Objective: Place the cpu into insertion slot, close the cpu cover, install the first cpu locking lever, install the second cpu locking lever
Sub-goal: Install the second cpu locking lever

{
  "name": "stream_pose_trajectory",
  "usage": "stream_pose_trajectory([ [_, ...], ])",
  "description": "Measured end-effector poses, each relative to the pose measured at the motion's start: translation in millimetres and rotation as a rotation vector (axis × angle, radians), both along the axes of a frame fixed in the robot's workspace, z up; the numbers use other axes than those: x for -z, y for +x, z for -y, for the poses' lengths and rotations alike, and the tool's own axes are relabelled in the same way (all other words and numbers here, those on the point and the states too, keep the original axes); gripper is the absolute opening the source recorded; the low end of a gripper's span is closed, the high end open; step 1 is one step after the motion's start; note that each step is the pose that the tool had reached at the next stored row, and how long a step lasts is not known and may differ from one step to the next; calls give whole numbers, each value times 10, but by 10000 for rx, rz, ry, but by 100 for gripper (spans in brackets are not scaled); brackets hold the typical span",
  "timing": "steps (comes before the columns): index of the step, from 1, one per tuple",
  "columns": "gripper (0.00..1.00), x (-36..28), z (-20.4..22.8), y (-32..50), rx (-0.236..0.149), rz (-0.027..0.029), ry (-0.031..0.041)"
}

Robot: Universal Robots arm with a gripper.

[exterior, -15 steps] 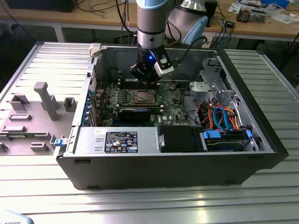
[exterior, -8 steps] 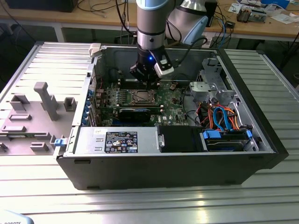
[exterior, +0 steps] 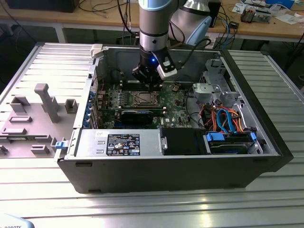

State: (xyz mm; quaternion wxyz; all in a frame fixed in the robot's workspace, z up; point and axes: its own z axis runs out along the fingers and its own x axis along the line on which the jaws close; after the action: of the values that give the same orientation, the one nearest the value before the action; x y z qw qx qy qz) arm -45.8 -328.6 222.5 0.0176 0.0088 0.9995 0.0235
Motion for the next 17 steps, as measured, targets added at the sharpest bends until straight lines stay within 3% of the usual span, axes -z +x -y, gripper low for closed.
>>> stream_pose_trajectory([
  [4,11,-14,4,0,2,-1,-1],
  [6,11,-74,3,4,-1,0,1],
  [11,11,-68,19,3,1,0,1],
  [17,11,-56,83,-5,0,0,1],
])
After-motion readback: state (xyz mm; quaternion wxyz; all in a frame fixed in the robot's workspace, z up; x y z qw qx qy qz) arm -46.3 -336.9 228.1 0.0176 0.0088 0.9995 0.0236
